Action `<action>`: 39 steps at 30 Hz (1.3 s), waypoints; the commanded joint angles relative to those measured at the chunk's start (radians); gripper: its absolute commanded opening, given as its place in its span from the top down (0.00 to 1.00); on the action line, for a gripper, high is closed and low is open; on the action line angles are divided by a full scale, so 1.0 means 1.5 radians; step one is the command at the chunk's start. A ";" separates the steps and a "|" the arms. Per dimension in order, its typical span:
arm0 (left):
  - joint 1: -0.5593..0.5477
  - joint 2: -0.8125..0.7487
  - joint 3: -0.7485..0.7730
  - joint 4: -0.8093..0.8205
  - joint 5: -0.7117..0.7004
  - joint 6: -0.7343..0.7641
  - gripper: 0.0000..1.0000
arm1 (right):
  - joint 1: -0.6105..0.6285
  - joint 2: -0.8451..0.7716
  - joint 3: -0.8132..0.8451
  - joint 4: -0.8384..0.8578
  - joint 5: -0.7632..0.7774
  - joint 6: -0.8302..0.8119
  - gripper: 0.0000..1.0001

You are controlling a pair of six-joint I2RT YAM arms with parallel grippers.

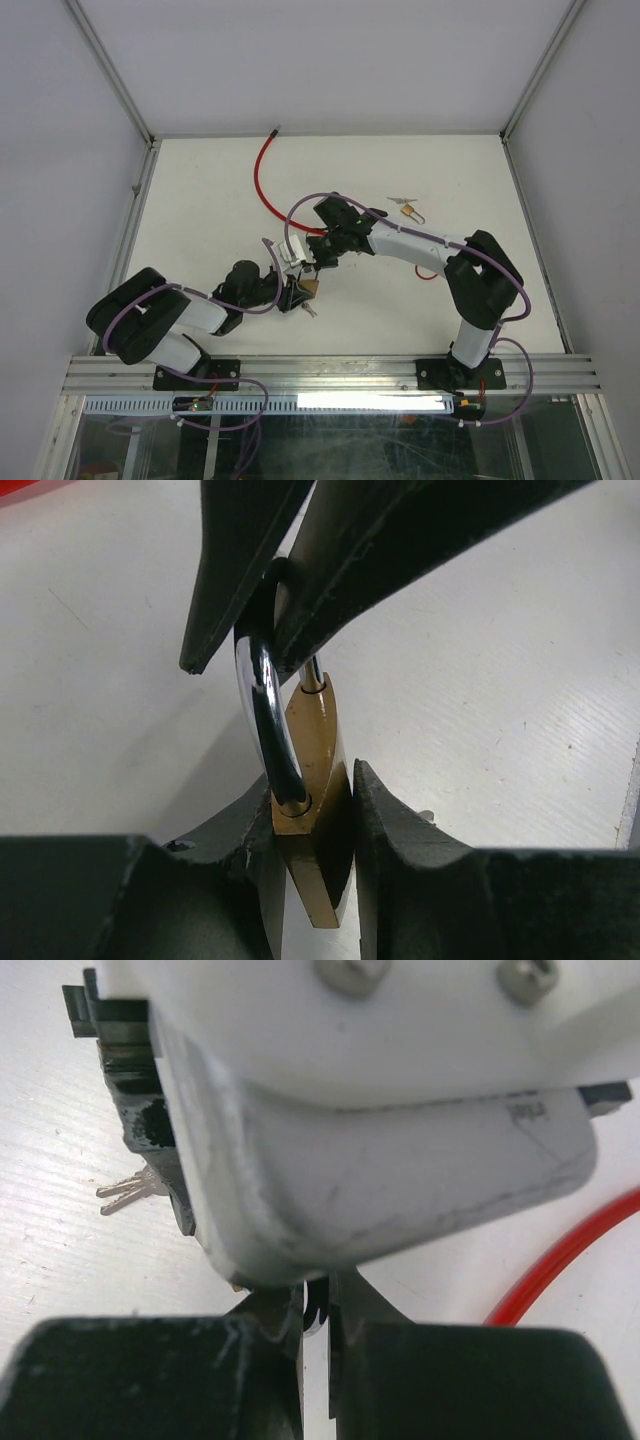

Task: Lock with the key
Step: Lock the lock.

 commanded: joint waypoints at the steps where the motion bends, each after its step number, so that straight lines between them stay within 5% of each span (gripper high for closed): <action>1: 0.001 -0.026 0.005 0.106 -0.091 0.118 1.00 | 0.121 0.156 -0.155 -0.381 -0.054 0.001 1.00; 6: 0.011 -0.066 -0.024 0.147 -0.151 0.105 1.00 | 0.139 0.128 -0.173 -0.364 -0.043 0.006 1.00; 13: 0.032 -0.036 -0.036 0.275 -0.121 0.017 1.00 | 0.175 0.143 -0.168 -0.284 0.034 0.095 1.00; 23: 0.056 0.011 -0.073 0.387 -0.211 -0.004 1.00 | 0.212 0.146 -0.155 -0.331 -0.022 0.068 1.00; 31: 0.052 0.044 -0.041 0.367 -0.032 0.056 1.00 | -0.110 -0.095 -0.140 -0.146 0.041 0.198 1.00; 39: -0.001 0.001 0.074 0.121 0.000 0.198 1.00 | -0.138 -0.199 -0.157 -0.165 -0.087 0.135 1.00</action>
